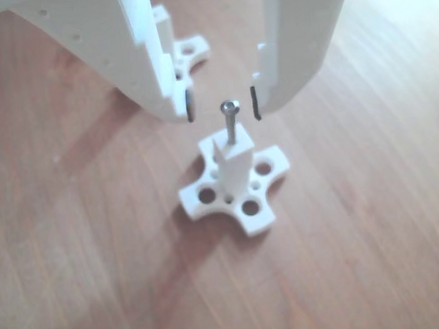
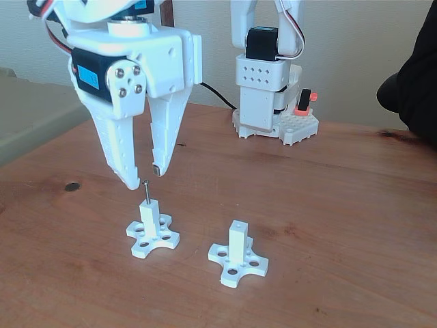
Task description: Grab the screw and set it in the hole.
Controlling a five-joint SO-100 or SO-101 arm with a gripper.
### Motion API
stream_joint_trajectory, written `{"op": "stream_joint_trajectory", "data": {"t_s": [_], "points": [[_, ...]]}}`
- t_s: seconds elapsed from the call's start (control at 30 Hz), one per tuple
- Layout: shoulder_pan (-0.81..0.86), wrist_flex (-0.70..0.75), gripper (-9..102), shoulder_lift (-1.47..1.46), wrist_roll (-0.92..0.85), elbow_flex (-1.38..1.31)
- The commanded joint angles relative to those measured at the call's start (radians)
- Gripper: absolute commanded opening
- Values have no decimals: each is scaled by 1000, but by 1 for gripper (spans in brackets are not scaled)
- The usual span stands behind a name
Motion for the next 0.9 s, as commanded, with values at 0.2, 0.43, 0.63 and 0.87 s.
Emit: {"op": "stream_joint_trajectory", "data": {"t_s": [0.2, 0.43, 0.63, 0.87], "points": [[-14, -3, 9, 2, -11, -100], [-14, -8, 9, -5, -11, -101], [-17, -11, 9, -12, -11, -104], [-20, -18, 9, -26, -11, -104]]}}
